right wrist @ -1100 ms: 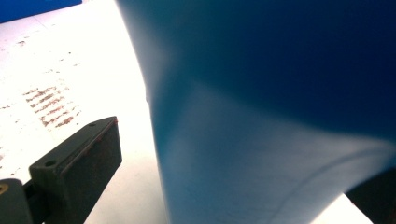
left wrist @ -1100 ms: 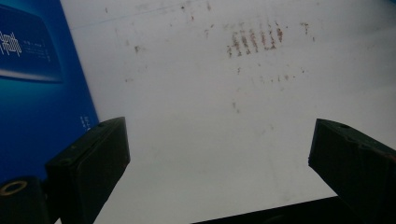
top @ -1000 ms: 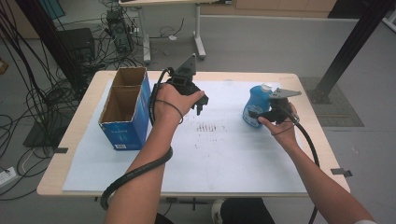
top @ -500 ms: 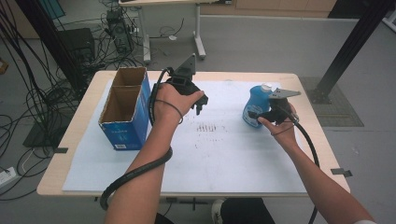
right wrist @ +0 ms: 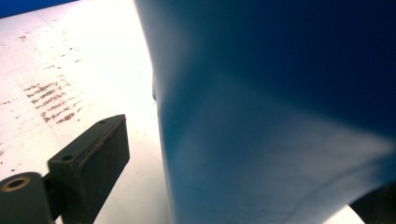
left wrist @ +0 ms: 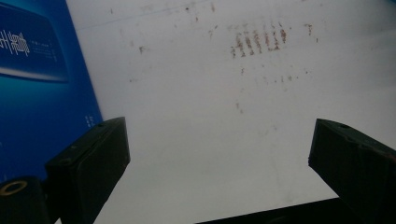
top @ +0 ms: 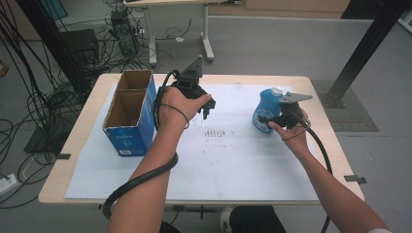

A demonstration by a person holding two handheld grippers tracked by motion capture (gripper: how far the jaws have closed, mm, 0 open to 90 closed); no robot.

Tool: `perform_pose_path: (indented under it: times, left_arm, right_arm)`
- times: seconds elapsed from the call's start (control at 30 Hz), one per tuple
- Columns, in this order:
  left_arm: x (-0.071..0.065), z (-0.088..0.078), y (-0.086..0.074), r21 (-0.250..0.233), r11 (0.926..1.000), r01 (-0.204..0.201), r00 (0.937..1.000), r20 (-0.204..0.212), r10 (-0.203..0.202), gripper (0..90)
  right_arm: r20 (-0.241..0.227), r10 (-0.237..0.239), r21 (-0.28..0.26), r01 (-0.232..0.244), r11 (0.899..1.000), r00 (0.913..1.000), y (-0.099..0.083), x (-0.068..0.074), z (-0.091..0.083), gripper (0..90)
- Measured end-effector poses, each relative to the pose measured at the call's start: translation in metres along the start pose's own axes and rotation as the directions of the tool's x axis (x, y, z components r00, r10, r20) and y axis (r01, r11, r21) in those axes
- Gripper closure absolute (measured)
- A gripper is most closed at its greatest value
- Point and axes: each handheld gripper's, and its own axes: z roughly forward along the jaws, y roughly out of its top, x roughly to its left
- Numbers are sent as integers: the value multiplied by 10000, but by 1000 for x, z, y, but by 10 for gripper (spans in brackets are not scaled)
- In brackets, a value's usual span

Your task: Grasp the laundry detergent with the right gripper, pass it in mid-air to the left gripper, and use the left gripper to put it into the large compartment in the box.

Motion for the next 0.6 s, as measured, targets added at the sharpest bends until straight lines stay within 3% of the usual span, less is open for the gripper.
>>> perform_pose_path:
  times: [0.6]
  left_arm:
    - [2, 0, 0, 7, 10000, 14, 10000, -77, -14, 58]
  right_arm:
    - [33, -6, -16, 6, 10000, 10000, -1, -1, 1, 197]
